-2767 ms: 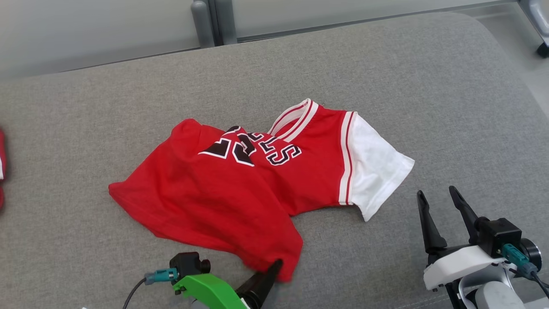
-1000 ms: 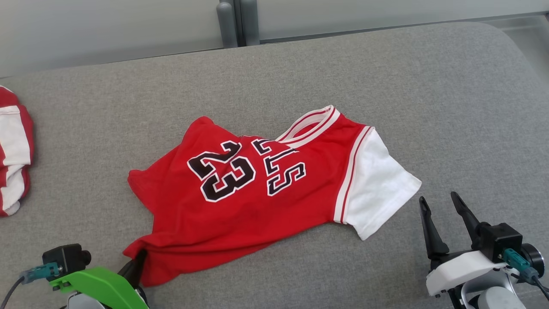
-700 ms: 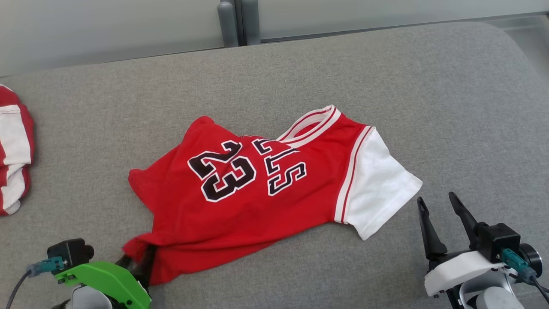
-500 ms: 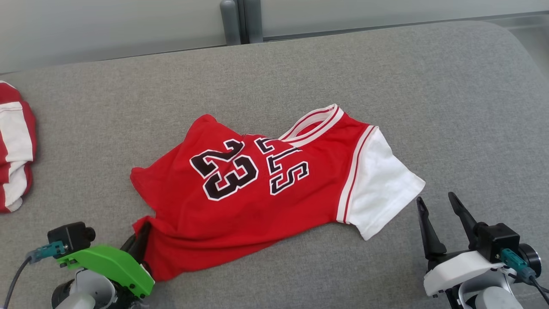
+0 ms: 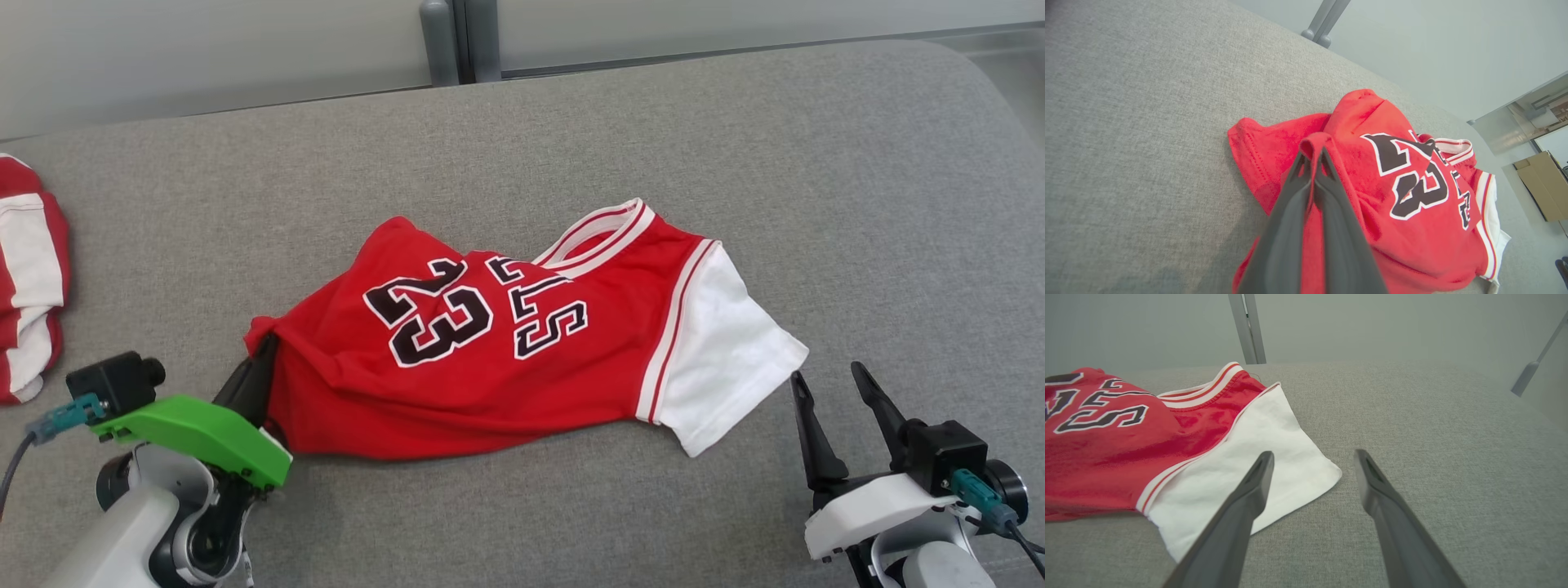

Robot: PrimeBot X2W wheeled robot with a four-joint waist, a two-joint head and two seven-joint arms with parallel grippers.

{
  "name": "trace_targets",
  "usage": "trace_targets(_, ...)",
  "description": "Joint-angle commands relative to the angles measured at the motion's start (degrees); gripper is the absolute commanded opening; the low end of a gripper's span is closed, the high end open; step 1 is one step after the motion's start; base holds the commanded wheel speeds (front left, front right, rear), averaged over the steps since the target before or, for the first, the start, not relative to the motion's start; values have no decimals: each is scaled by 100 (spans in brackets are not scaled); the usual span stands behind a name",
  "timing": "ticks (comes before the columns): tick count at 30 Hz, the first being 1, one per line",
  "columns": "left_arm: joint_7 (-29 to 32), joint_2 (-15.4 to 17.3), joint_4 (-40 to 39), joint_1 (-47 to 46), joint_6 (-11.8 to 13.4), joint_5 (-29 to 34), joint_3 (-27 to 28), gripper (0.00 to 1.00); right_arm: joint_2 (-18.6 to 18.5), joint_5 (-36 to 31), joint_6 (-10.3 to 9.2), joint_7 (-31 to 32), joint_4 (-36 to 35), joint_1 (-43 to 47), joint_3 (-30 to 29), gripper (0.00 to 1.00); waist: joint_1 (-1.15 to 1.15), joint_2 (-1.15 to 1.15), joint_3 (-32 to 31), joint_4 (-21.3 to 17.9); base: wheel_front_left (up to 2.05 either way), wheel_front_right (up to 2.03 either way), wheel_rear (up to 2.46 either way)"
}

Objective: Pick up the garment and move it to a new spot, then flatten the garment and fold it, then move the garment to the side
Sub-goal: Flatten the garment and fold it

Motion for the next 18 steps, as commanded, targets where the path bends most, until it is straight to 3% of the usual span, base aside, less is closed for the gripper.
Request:
trace_targets(1,-72,-21,-43,-166,-33,119,70,0,-29,-4,-4,-17,8,-42,-11,100,0,0,6,7,0,0,0)
trace_targets(6,-8,-126,65,-513,15,247,-19,0,-70,-1,-4,-17,10,-77,16,100,0,0,23,7,0,0,0)
trace_targets(15,-199,-694,871,-1154,-325,373,-109,0,-191,12,-4,-17,25,-106,63,100,0,0,32,-79,0,0,0)
trace_targets(18,181,-696,1379,-1097,-192,425,-334,0,-171,-6,-4,-17,45,-89,116,100,0,0,-8,-154,0,0,0)
